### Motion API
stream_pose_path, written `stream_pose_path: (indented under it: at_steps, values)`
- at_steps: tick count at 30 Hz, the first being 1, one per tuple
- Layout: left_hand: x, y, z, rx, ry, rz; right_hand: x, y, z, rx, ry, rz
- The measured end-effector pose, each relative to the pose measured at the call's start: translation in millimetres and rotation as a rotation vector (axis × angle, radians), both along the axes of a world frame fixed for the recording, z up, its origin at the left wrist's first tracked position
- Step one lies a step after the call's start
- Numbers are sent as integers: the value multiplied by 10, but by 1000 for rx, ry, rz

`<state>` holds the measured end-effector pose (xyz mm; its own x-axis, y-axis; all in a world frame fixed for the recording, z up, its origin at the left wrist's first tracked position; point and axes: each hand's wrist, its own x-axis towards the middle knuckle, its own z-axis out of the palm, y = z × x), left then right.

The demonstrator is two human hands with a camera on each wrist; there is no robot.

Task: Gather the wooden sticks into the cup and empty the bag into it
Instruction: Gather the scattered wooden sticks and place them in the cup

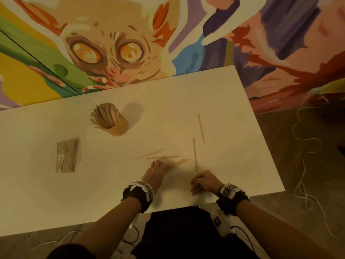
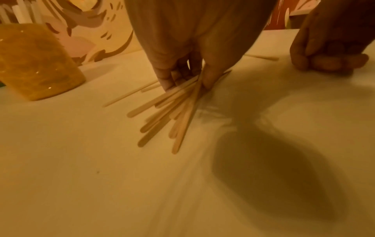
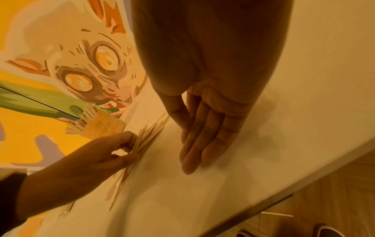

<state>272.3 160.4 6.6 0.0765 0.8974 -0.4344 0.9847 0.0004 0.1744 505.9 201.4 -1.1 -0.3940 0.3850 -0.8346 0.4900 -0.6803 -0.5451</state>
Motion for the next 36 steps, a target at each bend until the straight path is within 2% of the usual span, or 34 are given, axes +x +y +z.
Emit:
stream_pose_path:
  at_steps: [3,7,10,16,19,22,25,28,31,36]
  values:
    - [-85,-125,-39,131,-25,-47,-1,-6,-33,-1,1,-5]
    - [-105,-358,-22,175,-90,-17,-18,-13,-22,7,-3,-5]
    - [-134,-391,-40,81,-198,21,-29,-5,13,15,-7,10]
    - [-226,-378,-73,31,-250,4,-81,62,123,43,-10,24]
    - [-107,-350,144,-35,-342,11,-162,125,173,94,-32,-107]
    - [44,-355,246,-126,-380,-64,-257,198,281,112,2,-243]
    - [116,-376,234,-127,-389,-72,-390,223,480,113,31,-107]
    - [170,-344,311,-74,-322,-91,-481,208,591,160,25,9]
    - [215,-334,423,-48,-289,-89,-490,204,618,180,33,45]
    - [271,-315,526,-118,-397,68,-468,189,691,189,141,66]
